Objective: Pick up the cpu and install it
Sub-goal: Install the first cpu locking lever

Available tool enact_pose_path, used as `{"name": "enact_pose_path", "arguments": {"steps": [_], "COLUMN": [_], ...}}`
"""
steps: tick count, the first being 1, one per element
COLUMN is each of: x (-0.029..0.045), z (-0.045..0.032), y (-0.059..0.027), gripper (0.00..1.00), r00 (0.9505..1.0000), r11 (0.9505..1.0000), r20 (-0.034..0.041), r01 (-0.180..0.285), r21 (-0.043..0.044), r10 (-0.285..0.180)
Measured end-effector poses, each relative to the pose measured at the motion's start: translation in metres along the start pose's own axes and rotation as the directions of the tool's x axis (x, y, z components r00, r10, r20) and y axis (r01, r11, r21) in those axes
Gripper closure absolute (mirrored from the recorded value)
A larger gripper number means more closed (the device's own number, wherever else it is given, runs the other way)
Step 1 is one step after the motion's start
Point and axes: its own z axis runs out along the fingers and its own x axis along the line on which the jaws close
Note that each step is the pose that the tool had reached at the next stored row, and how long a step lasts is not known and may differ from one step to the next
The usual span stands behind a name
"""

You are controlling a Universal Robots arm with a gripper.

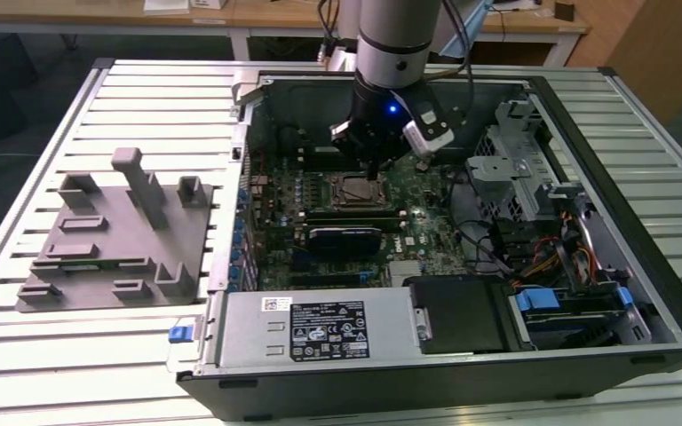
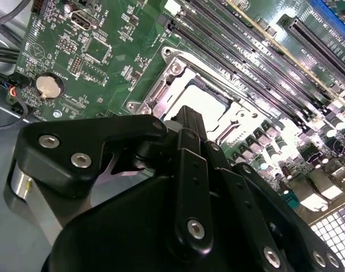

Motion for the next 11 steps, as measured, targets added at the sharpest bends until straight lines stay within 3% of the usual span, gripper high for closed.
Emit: {"name": "enact_pose_path", "arguments": {"steps": [11], "x": [0.0002], "z": [-0.0001], "y": [-0.0036], "gripper": [0.89], "r00": [1.0], "r11": [1.0], "r20": [-0.0001], "r01": [0.0], "r21": [0.0001], "r10": [0.0]}}
